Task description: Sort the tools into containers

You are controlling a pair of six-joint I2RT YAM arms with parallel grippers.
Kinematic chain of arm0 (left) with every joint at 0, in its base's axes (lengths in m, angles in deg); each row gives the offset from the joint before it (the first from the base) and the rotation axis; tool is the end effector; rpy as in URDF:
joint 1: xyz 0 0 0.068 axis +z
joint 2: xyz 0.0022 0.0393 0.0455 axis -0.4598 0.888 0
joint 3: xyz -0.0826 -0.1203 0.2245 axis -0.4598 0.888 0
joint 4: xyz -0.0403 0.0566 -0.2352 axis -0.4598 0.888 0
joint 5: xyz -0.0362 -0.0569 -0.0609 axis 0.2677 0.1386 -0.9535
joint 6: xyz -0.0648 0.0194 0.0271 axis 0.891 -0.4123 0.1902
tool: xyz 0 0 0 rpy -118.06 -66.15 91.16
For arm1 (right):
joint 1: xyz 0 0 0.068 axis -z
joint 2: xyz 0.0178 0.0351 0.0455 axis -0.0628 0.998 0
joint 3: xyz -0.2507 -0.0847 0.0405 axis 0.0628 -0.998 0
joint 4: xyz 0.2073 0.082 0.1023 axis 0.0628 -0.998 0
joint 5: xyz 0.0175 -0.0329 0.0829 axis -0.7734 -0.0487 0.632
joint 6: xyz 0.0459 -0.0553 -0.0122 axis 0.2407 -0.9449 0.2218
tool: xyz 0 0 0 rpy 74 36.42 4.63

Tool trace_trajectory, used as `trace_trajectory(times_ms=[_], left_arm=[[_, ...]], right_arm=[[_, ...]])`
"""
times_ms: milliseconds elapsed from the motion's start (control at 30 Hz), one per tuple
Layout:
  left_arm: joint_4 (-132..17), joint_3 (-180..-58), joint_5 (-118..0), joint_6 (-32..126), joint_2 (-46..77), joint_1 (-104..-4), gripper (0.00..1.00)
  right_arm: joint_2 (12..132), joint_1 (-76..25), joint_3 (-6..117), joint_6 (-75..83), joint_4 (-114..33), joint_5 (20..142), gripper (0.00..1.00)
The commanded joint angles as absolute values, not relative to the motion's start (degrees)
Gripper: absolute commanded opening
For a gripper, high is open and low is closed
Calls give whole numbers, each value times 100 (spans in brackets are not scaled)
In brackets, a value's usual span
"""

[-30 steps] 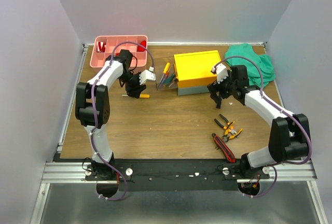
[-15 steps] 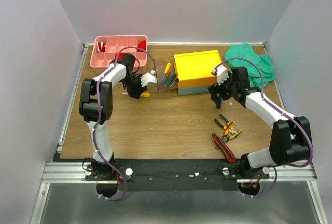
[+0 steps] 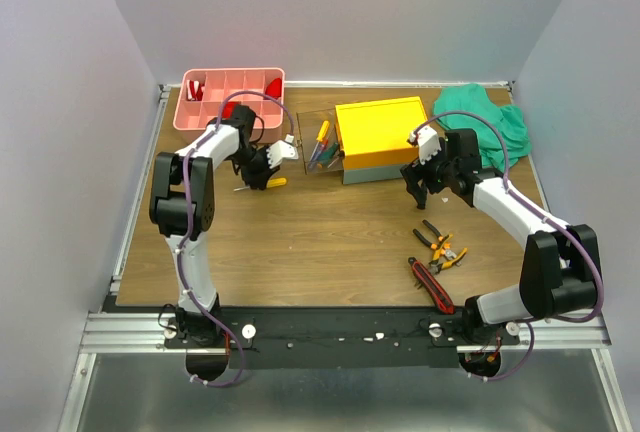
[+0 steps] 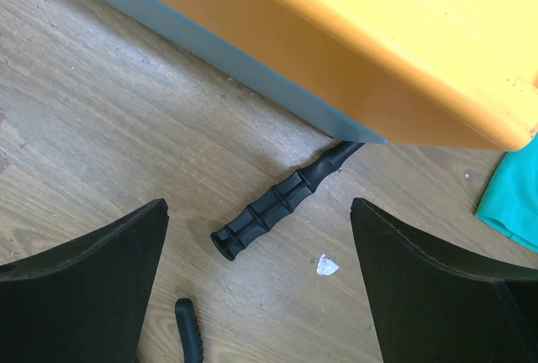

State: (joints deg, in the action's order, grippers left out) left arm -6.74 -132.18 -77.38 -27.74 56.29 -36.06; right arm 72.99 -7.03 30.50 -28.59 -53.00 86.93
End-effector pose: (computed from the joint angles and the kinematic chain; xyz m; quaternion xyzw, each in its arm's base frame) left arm 0.3752 -0.0847 0.1521 0.5831 0.7749 -0.1640 0.1808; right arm 0.2960 0.0700 0.2084 -0.3288 0.8565 0.0579 0.3935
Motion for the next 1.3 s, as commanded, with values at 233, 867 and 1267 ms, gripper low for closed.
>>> trace_trajectory(times_ms=[233,867,1267], left_arm=[[1351,-15466,-9735,-2673,5003,-3247,7],[-5980,-14655,-10405,5855,5742,-4003,0],[-4046,-14339,-10019,5179,5339,-4003,29]], right_arm=[[7387,-703,3141,-2970,-5273,8717,97],[7282,-703,3168,-2997,-5361,8770,97],[7220,-703,3133,-2962,-5291,8778,97]])
